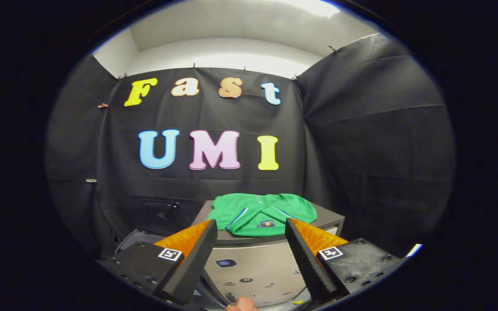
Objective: Put the clothes into the washing machine and then close the washing machine lid.
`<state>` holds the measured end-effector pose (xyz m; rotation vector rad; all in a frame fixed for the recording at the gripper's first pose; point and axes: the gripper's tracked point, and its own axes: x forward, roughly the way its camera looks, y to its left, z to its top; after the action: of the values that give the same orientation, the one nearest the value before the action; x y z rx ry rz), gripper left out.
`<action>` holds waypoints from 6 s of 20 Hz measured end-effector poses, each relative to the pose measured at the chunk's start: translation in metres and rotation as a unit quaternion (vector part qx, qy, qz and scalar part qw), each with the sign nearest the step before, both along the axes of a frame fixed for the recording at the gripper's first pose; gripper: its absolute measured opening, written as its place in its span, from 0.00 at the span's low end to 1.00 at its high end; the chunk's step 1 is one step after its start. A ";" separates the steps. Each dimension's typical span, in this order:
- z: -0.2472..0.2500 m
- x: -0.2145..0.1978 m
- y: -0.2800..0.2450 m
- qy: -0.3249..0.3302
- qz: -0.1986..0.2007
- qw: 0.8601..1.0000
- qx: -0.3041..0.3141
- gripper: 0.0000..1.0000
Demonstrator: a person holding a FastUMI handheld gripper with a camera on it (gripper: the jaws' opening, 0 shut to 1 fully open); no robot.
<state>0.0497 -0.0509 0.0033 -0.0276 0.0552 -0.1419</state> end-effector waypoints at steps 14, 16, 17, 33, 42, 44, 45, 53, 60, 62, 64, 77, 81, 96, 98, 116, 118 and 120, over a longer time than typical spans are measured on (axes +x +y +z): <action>-0.006 0.197 -0.029 0.177 -0.005 0.983 0.046 0.99; -0.029 0.221 -0.030 0.223 -0.003 0.973 0.053 0.99; -0.043 0.230 -0.030 0.246 -0.002 0.968 0.048 0.99; -0.109 0.297 -0.040 0.326 -0.016 0.936 0.134 0.31; -0.025 0.301 0.009 0.265 -0.051 0.961 0.054 0.06; -0.008 0.298 0.044 0.256 -0.042 0.964 0.056 0.06; 0.002 0.297 0.063 0.250 -0.035 0.966 0.054 0.06; 0.008 0.278 0.215 0.252 0.036 0.966 0.035 0.06; -0.056 0.259 0.300 0.278 0.059 0.958 0.036 0.06; -0.081 0.258 0.320 0.286 0.068 0.955 0.036 0.06; -0.110 0.252 0.334 0.297 0.071 0.952 0.034 0.06; -0.304 0.236 0.375 0.350 0.083 0.933 0.010 0.05; -0.342 0.240 0.377 0.351 0.092 0.932 0.001 0.06; -0.414 0.229 0.378 0.369 0.110 0.923 0.015 0.06; -0.410 0.227 0.376 0.369 0.102 0.924 0.010 0.14; -0.293 0.243 0.349 0.266 0.088 0.960 0.027 0.98; -0.253 0.248 0.348 0.236 0.088 0.967 0.020 0.99; -0.218 0.258 0.346 0.212 0.087 0.973 0.006 0.99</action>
<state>0.3073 0.2954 -0.2145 -0.0495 0.4788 0.0417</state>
